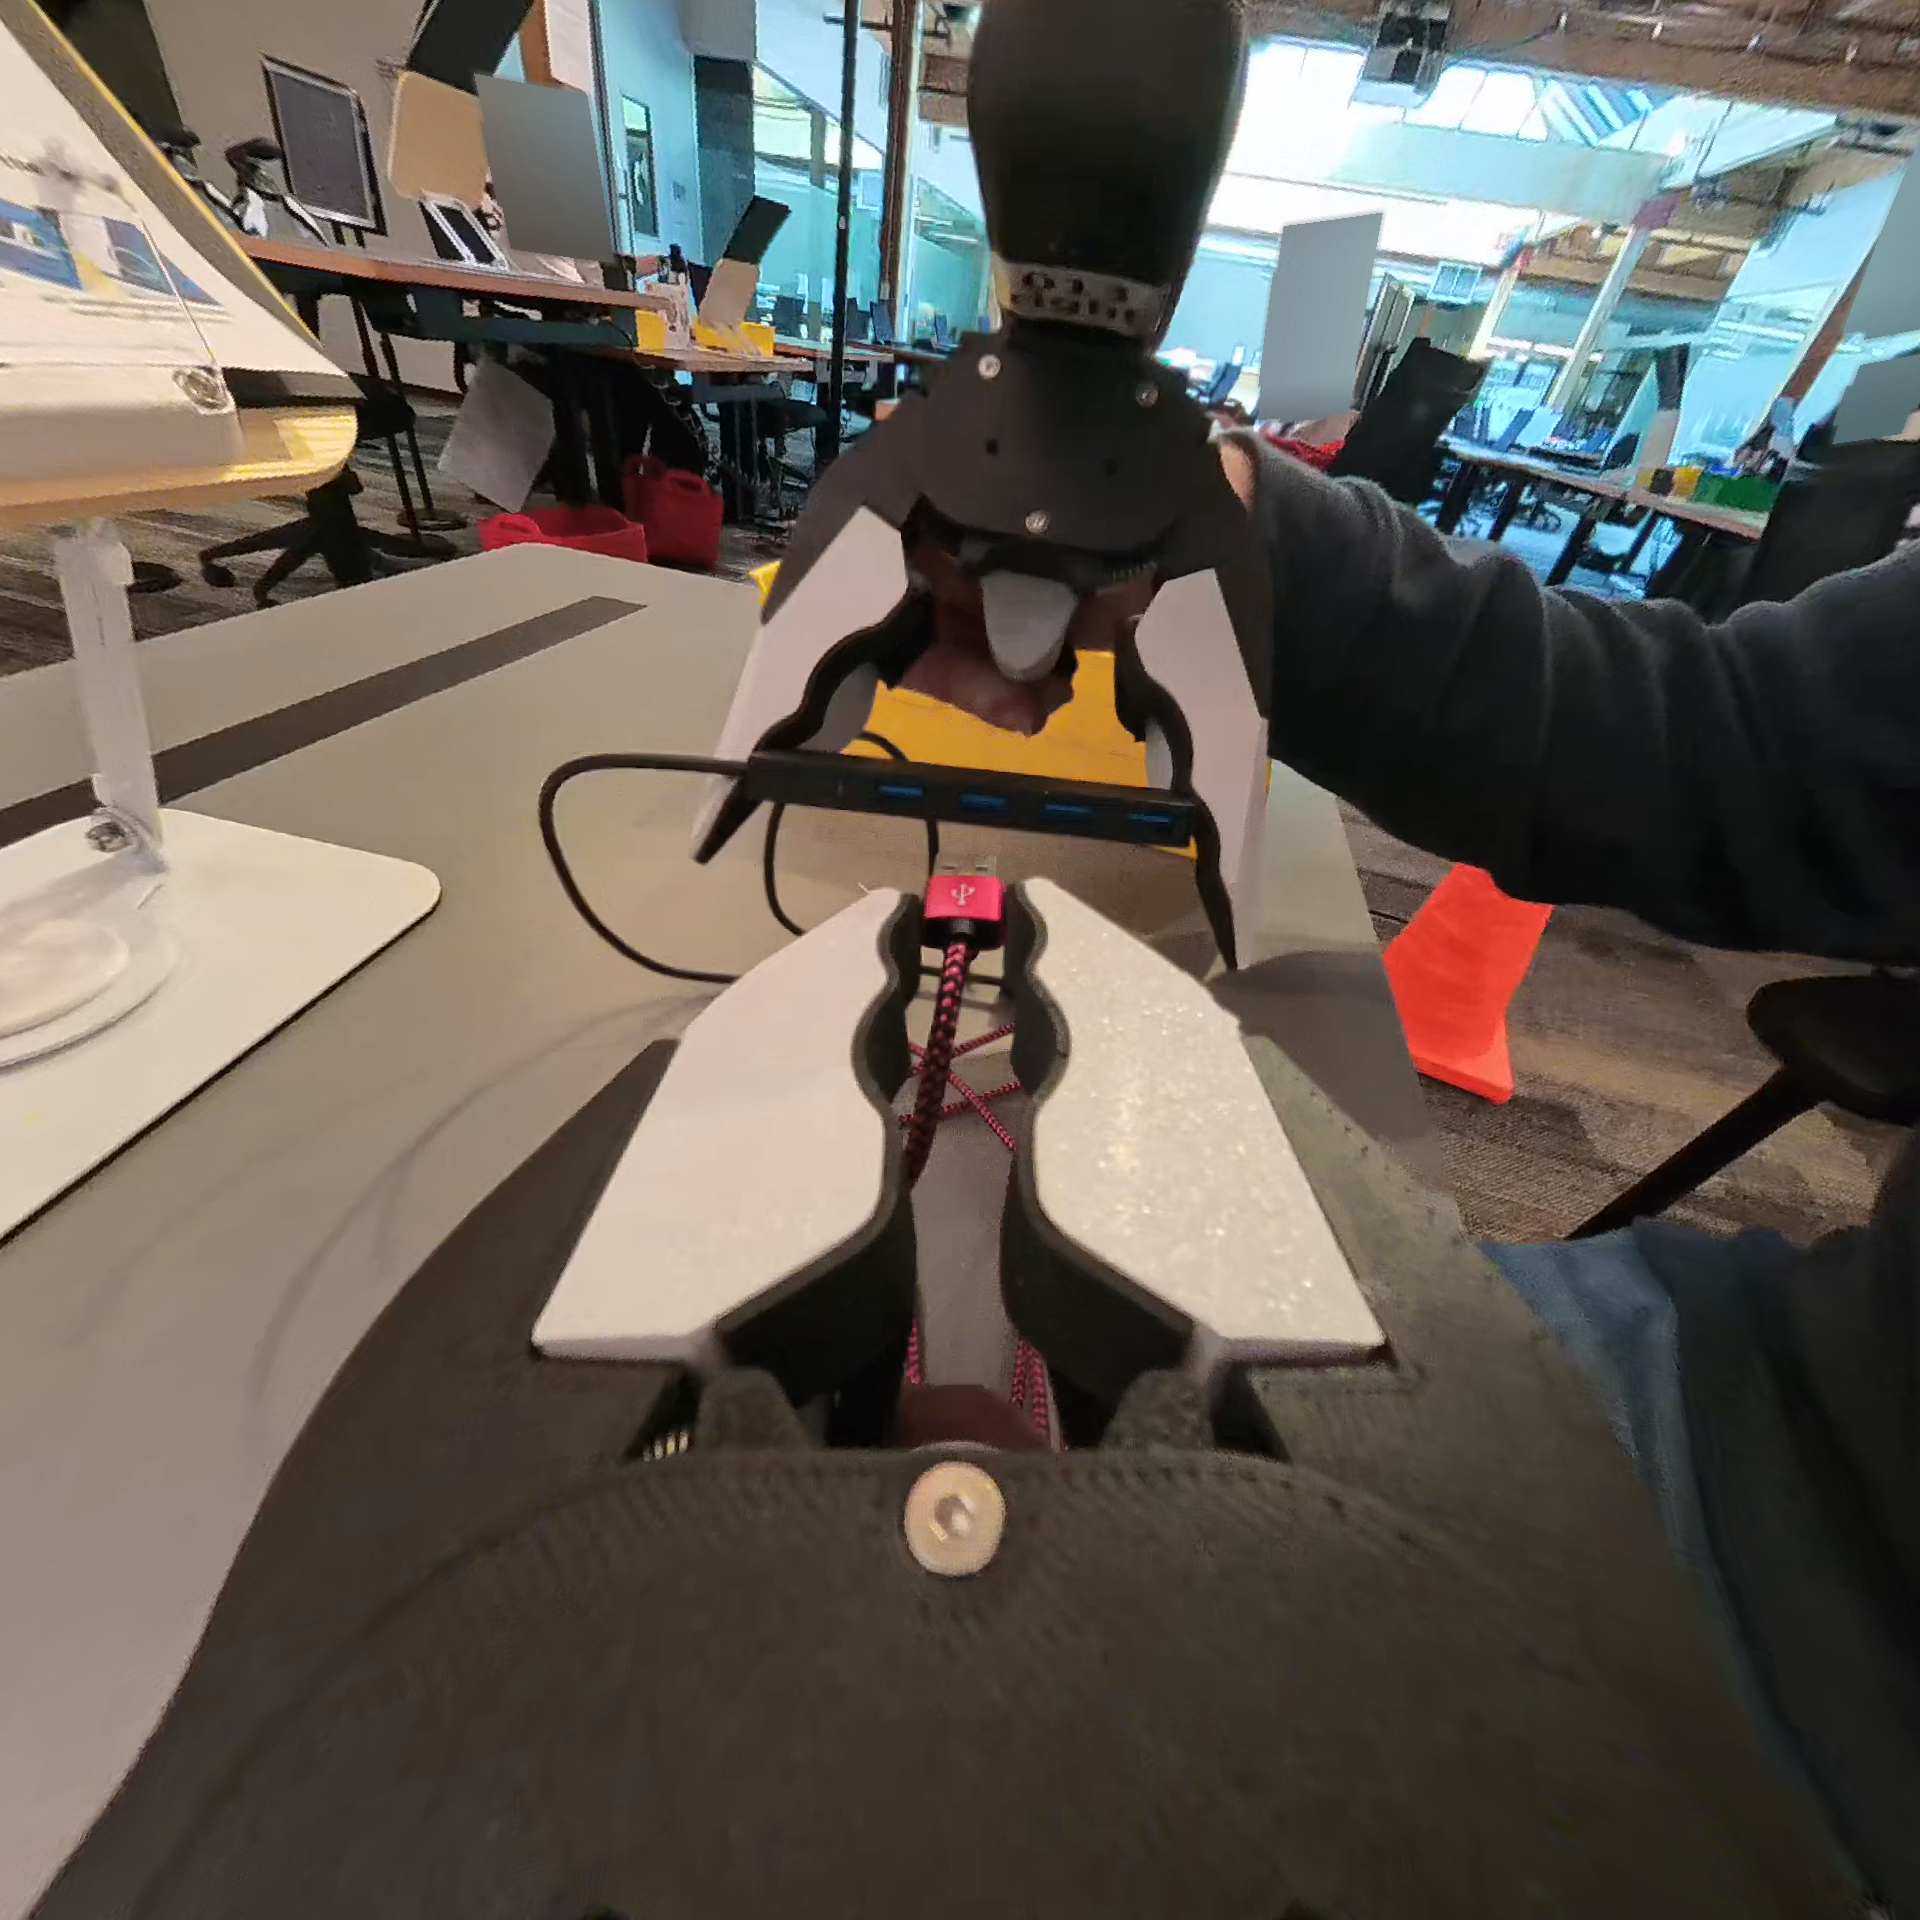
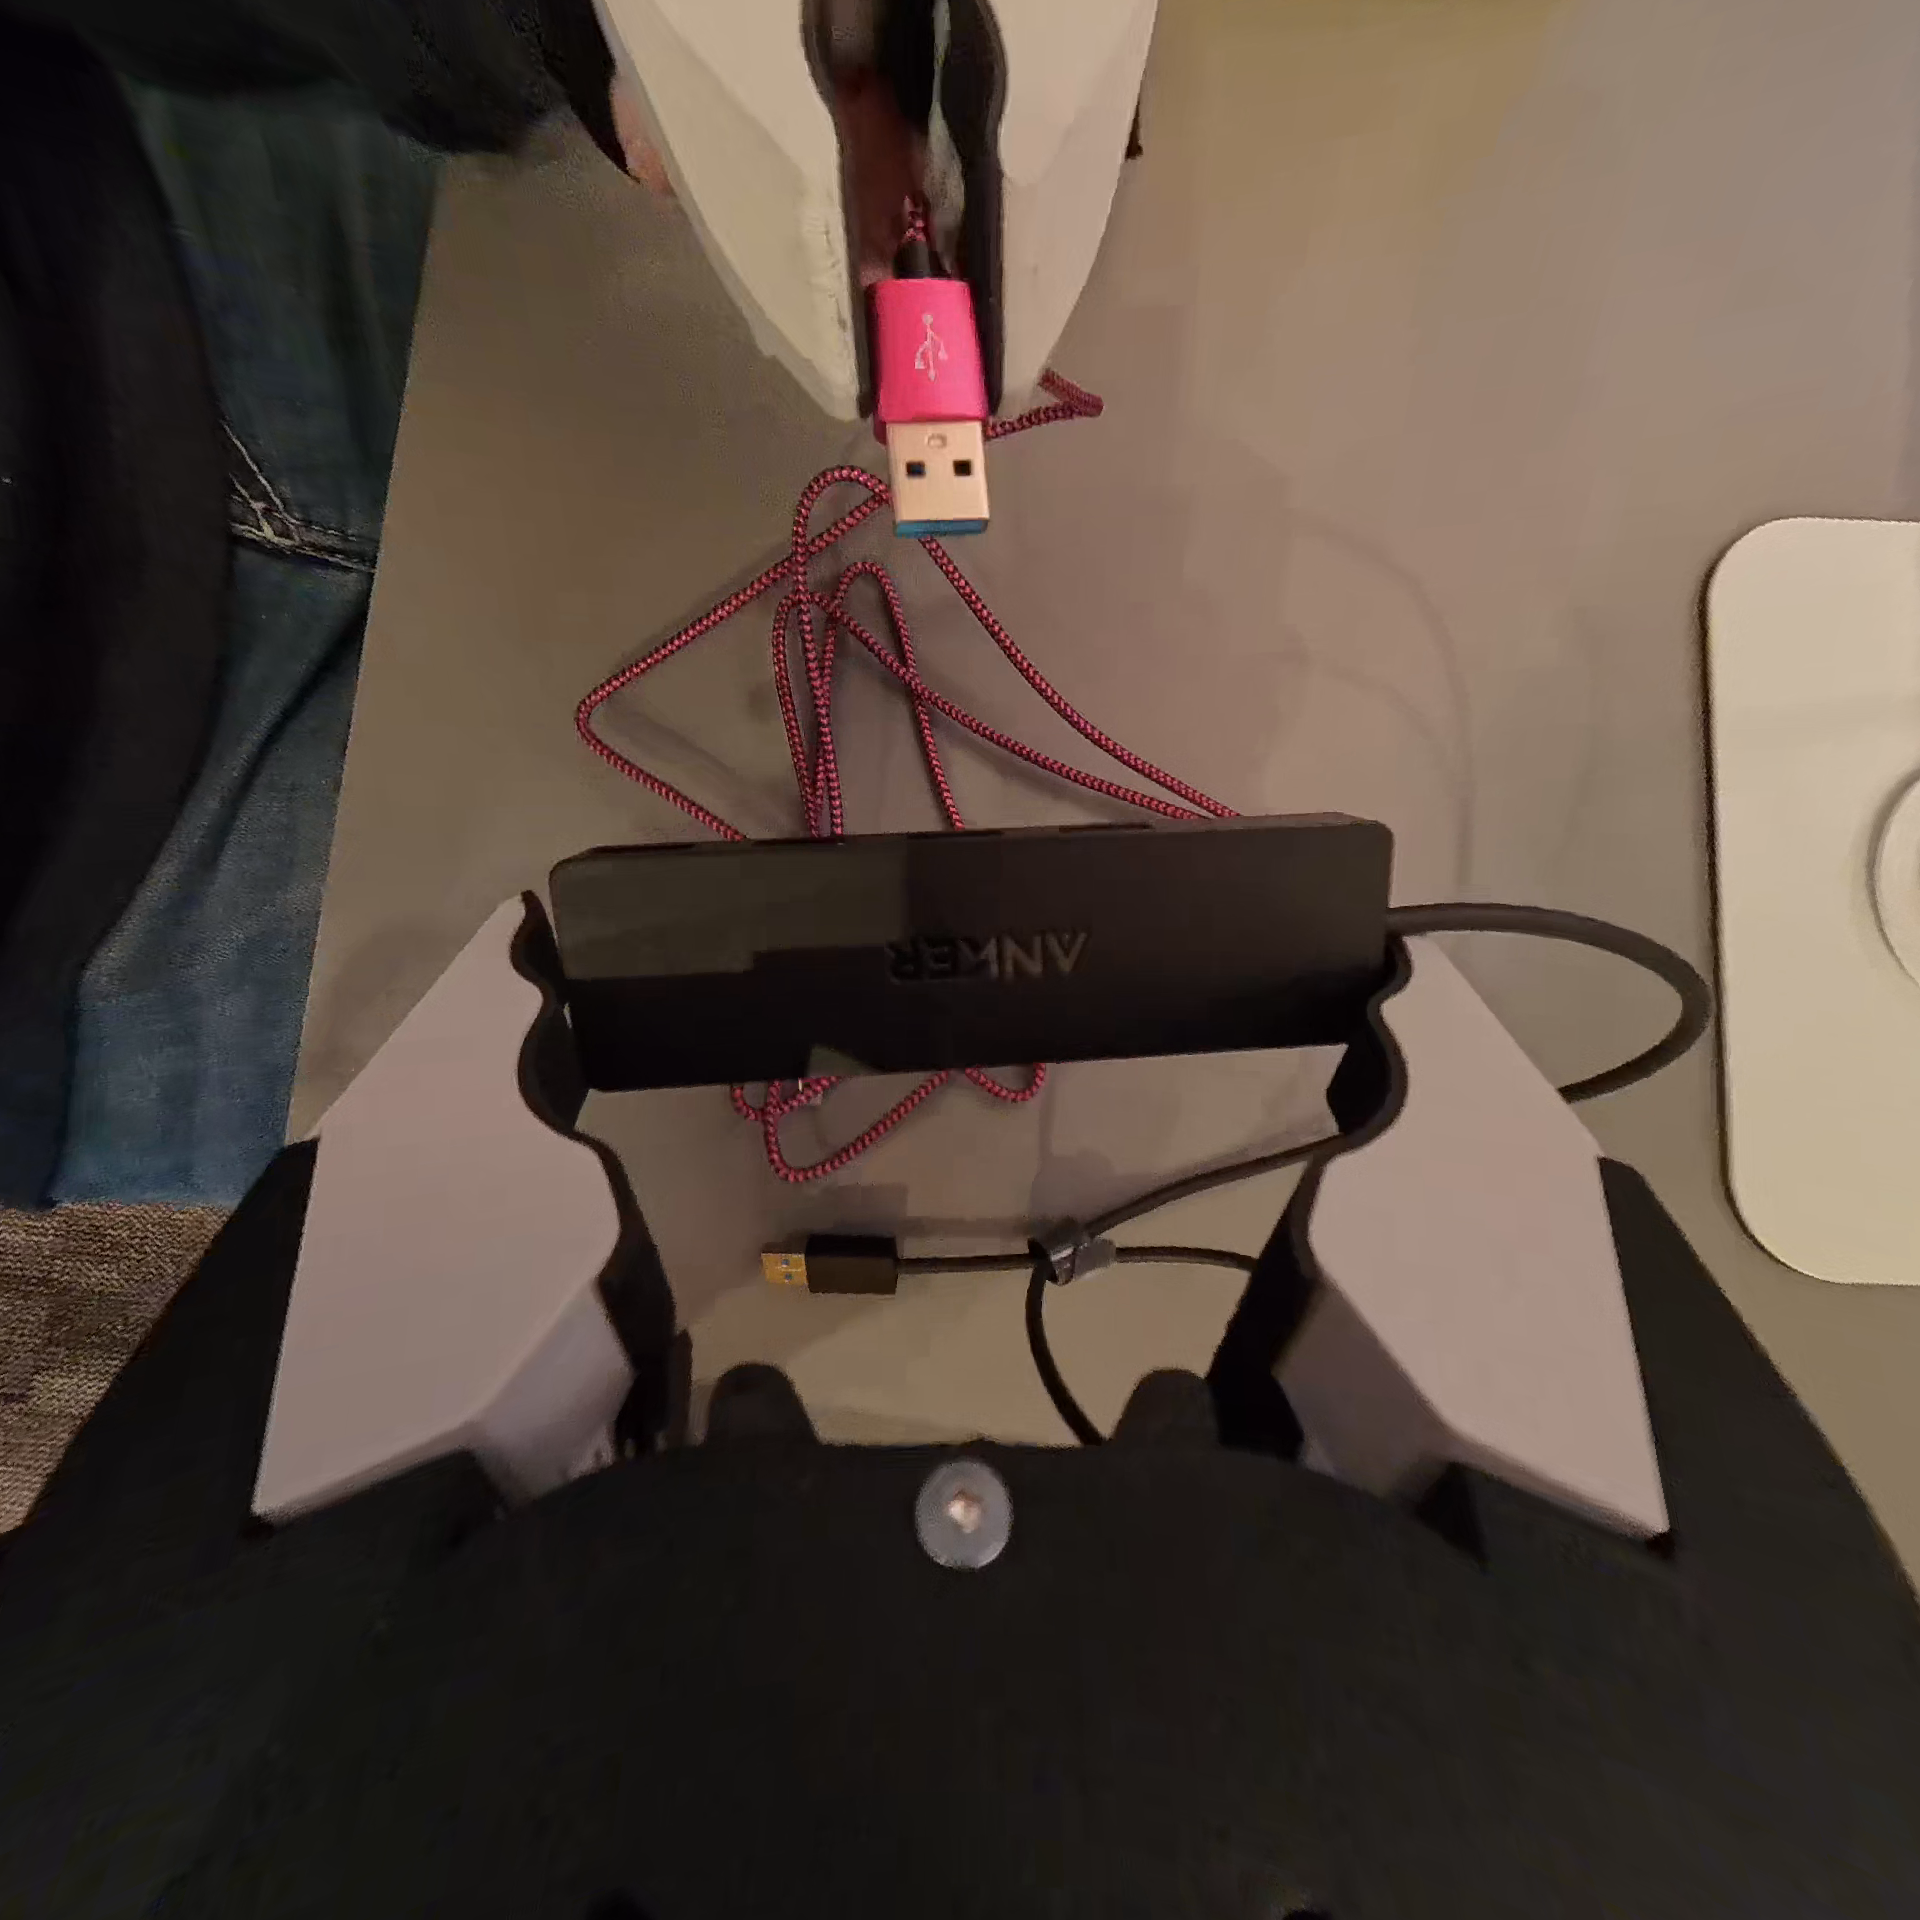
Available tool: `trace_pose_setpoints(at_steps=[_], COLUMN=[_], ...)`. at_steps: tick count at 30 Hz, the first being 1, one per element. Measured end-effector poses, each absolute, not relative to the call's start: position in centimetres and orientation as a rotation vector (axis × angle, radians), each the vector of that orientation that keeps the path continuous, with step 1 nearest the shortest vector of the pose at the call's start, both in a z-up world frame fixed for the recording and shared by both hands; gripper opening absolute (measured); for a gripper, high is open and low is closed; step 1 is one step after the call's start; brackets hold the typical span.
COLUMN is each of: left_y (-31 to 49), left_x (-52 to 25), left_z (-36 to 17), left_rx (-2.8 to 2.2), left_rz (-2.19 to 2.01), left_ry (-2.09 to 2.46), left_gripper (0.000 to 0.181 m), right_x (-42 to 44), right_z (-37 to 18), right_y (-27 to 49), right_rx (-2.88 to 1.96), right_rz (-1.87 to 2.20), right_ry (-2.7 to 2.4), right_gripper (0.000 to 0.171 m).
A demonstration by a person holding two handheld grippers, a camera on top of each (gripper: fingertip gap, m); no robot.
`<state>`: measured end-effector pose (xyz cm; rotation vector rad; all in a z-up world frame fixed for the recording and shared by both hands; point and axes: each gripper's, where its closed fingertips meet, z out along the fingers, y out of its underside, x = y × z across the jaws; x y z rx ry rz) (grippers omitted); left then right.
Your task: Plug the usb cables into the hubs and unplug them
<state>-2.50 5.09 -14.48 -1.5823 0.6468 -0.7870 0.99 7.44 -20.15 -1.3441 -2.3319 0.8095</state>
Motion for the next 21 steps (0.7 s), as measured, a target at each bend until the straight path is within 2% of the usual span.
trace_pose_setpoints(at_steps=[21], left_y=[5.1], left_x=[-3.3], left_z=[-16.8], left_rx=[-1.698], left_rz=[-0.593], left_ry=[0.725], left_gripper=[0.015], right_x=[2.3], right_z=[-20.1], right_y=[8.1], right_rx=[-1.405], right_rz=[0.717], right_ry=[-2.277], right_gripper=[0.145])
